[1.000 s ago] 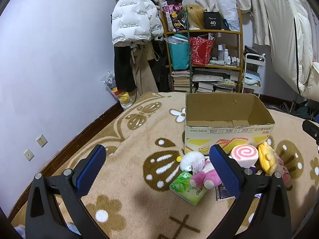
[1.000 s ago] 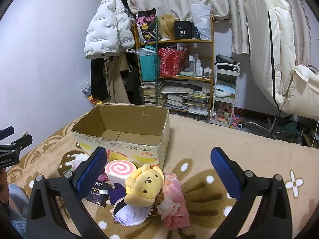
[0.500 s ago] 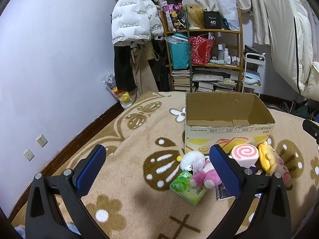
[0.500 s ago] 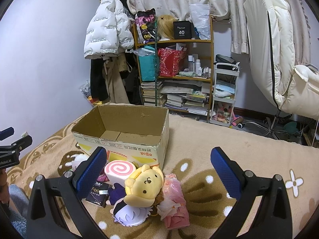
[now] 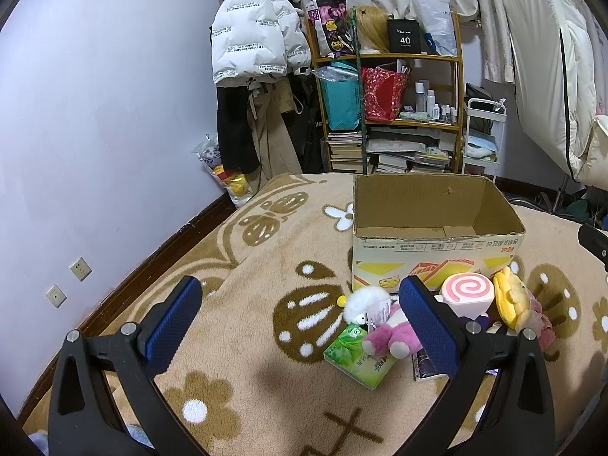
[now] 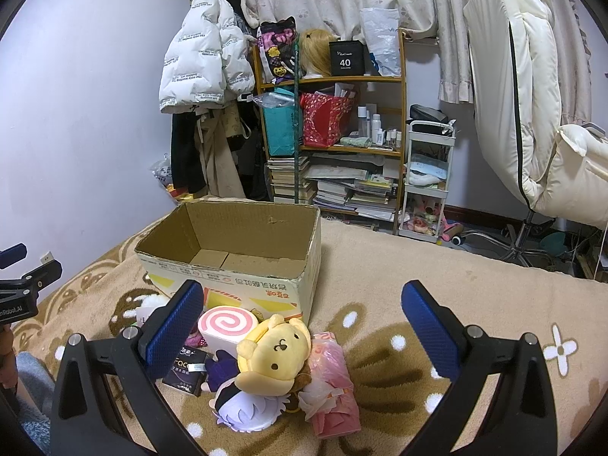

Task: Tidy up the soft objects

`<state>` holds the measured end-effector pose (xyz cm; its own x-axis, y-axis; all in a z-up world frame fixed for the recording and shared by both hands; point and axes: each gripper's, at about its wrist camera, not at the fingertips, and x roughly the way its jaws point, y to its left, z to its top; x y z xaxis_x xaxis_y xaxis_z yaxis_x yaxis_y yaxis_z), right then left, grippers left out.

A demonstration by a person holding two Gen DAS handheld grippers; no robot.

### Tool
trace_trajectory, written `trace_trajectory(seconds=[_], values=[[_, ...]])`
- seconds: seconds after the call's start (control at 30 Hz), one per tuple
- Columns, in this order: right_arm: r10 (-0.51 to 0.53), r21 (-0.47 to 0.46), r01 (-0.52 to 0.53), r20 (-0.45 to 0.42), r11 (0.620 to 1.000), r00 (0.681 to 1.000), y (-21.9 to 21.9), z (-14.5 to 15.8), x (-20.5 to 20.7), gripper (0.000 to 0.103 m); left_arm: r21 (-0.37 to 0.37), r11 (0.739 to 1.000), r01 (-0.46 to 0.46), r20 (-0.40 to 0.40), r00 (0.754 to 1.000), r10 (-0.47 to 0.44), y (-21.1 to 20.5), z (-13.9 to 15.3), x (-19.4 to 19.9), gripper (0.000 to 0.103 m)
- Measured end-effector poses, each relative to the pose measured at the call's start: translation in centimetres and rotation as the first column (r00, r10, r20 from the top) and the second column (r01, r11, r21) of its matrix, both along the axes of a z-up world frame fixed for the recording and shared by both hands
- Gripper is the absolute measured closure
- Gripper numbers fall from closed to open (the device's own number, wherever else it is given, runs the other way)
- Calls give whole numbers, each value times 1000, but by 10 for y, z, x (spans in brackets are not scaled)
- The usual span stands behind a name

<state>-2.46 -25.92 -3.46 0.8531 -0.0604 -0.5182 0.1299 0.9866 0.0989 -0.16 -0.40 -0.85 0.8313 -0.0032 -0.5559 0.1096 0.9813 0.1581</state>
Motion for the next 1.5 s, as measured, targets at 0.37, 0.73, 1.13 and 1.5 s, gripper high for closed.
trace_trajectory(seconds=[0.37, 0.73, 1.13, 1.5], values=[[1, -2, -1, 1, 1000, 1000, 0, 0, 0, 0, 3, 1000, -2, 1, 1000, 2, 0, -5, 1, 1], [-1, -3, 1, 1, 1000, 1000, 3, -3, 0, 0, 5, 1000, 0, -1, 1000, 0, 1, -18, -1, 1], [1, -7, -1, -1, 1000, 1000, -3, 1, 0, 0, 9, 1000, -3, -2, 1000, 3, 6, -28, 1, 1], [0, -4, 0, -2, 1000, 1000, -4, -2, 0, 0, 18, 1000, 1, -7, 1000, -1, 8, -27, 6, 1]])
